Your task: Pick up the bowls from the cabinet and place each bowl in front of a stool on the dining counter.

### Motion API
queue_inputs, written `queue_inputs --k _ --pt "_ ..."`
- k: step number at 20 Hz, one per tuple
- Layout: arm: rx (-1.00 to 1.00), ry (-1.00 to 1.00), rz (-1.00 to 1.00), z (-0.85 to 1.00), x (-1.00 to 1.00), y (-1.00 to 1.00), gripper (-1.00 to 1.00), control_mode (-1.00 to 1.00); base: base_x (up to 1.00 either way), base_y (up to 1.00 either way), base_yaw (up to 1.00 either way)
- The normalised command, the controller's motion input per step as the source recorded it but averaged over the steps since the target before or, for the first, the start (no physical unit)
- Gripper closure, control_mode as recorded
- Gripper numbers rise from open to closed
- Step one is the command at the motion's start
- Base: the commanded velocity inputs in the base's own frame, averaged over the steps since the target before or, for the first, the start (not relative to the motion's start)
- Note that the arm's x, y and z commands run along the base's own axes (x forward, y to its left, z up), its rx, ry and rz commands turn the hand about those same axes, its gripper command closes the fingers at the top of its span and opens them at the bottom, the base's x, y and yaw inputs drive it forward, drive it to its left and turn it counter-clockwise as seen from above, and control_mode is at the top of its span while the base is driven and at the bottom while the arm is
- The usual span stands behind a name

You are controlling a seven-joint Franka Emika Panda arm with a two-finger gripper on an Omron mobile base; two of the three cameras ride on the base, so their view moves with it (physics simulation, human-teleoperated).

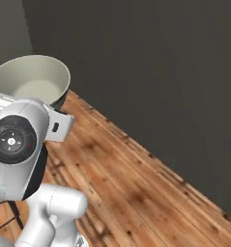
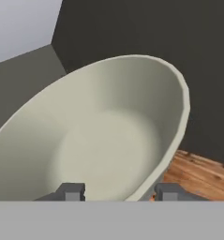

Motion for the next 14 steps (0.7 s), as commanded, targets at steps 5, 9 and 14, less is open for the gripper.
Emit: queue_inputs --k 5,9,14 --pt "0.0 0.0 0.0 0.0 0.0 0.0 1.0 1.0 1.0 -0.09 0.65" --pt "0.0 0.0 0.0 0.0 0.0 0.0 1.0 1.0 1.0 -0.08 0.65" --pt "0.0 0.0 0.0 0.0 0.0 0.0 1.0 1.0 1.0 -0.07 0.63"
